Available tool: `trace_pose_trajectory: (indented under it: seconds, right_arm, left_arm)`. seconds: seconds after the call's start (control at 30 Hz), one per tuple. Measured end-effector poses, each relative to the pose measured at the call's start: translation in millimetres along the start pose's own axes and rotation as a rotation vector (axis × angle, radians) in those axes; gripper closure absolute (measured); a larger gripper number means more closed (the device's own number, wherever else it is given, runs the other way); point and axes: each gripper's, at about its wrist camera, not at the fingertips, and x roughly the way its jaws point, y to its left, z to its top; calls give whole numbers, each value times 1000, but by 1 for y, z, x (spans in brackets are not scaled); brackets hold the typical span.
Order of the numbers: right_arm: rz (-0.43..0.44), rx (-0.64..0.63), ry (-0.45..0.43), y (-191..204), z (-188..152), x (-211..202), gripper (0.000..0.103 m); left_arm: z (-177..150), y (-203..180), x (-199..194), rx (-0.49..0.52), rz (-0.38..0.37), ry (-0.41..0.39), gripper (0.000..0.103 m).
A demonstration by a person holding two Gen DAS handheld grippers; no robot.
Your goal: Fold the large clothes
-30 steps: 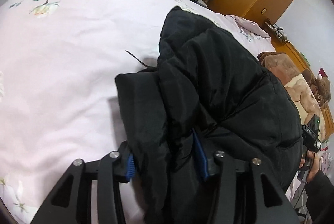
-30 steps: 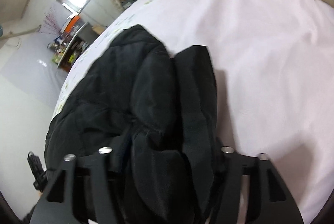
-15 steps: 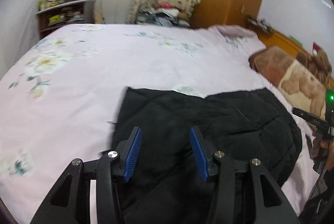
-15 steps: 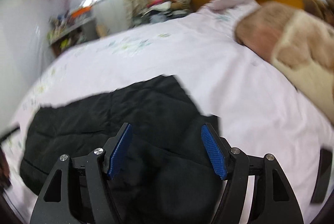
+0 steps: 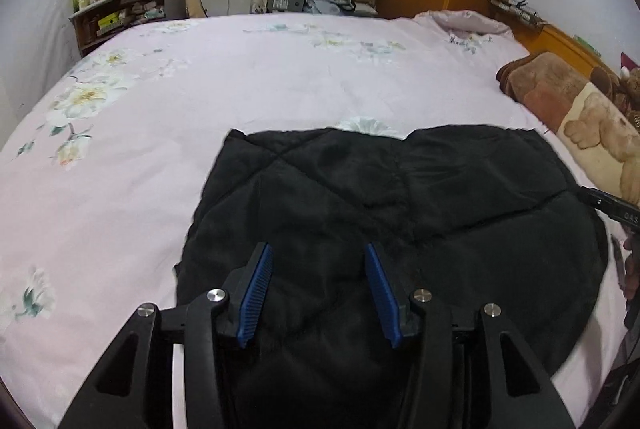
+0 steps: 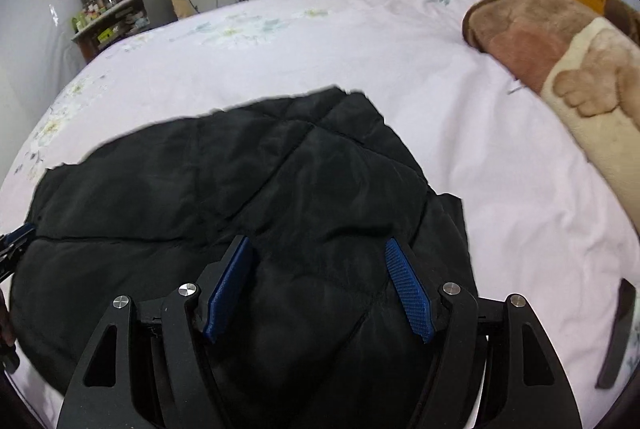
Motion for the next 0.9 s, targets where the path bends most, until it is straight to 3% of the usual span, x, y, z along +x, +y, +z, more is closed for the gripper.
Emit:
trace_pose_trajectory:
  seconds: [0.1,0.2,0.37,0.63,0.9]
  right_arm:
    - [38,-14,-43,23,-12,-31,34]
    - [78,-71,-46,50,-26,-41,34]
    - [83,-92,88,73,-43,-6,34]
    - [61,-95,-24,87,-51,-80,34]
    - [47,-63,-81,101,-80,-142,34]
  left_arm:
    - [-12,-8,-27,8,-16,-41,52]
    - [-31,-22,-27,64,-10,-9,52]
    - [-40,-20,-7,13,-16,92,52]
    - [-44,-36,-67,50,-47,41,52]
    - [-77,-48,-124,64,-67,30,47]
